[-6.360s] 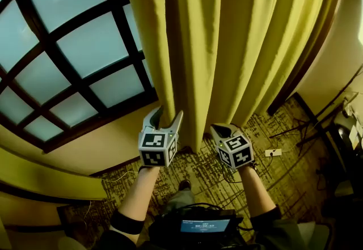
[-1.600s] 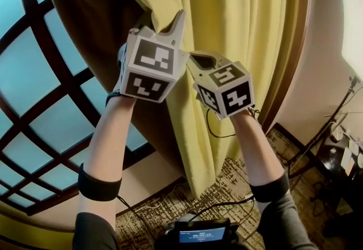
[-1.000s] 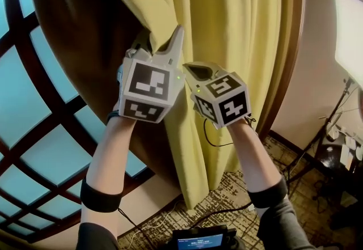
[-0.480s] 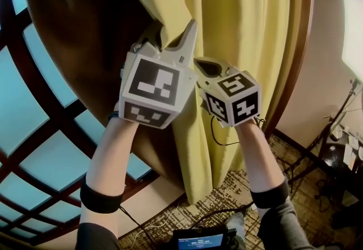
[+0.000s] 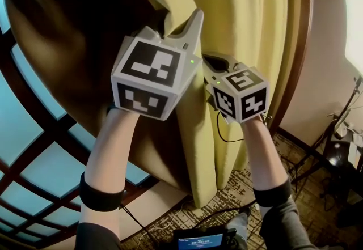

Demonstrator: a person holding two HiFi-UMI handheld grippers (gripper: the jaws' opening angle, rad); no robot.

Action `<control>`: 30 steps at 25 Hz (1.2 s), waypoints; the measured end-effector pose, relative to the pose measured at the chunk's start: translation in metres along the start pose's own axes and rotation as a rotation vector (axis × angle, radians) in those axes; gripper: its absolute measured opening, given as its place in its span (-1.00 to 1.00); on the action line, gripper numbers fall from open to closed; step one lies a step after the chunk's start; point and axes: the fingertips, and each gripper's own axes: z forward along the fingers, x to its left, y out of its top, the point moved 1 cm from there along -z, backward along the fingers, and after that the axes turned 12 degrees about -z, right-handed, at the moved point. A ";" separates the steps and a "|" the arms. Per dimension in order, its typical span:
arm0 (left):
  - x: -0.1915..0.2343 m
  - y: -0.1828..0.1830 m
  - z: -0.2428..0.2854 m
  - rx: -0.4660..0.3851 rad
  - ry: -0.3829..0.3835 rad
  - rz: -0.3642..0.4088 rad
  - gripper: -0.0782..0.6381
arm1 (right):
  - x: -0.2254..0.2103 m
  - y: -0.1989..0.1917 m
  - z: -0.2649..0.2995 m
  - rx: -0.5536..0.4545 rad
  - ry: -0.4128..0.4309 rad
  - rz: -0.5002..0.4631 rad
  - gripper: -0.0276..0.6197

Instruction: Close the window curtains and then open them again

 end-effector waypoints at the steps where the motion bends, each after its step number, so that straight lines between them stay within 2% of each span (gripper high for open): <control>1: -0.002 0.003 0.005 -0.002 -0.005 -0.009 -0.80 | -0.005 -0.001 -0.001 0.000 -0.003 0.003 -0.87; 3: -0.007 0.002 0.014 0.016 -0.027 -0.025 -0.80 | -0.012 -0.004 -0.003 0.003 -0.002 0.003 -0.88; 4: -0.014 -0.005 0.021 0.052 -0.054 -0.029 -0.80 | -0.014 -0.005 -0.002 0.009 0.004 -0.006 -0.88; 6: -0.035 -0.034 0.039 0.152 -0.122 -0.010 -0.80 | -0.017 -0.011 -0.002 0.038 0.004 -0.042 -0.88; 8: -0.053 -0.061 0.056 0.206 -0.161 0.025 -0.80 | -0.026 -0.023 -0.003 0.077 -0.016 -0.073 -0.88; 12: -0.055 -0.060 0.081 0.159 -0.153 -0.051 -0.79 | -0.064 -0.051 -0.014 0.098 -0.045 -0.017 -0.88; 15: -0.052 -0.056 0.098 0.129 -0.132 -0.083 -0.79 | -0.083 -0.058 -0.018 0.099 -0.040 -0.019 -0.88; 21: -0.048 -0.058 0.124 0.117 -0.095 -0.103 -0.79 | -0.108 -0.063 -0.018 0.098 -0.025 -0.035 -0.88; 30: -0.059 -0.058 0.157 0.145 -0.134 -0.132 -0.79 | -0.134 -0.075 -0.015 0.099 -0.044 -0.014 -0.88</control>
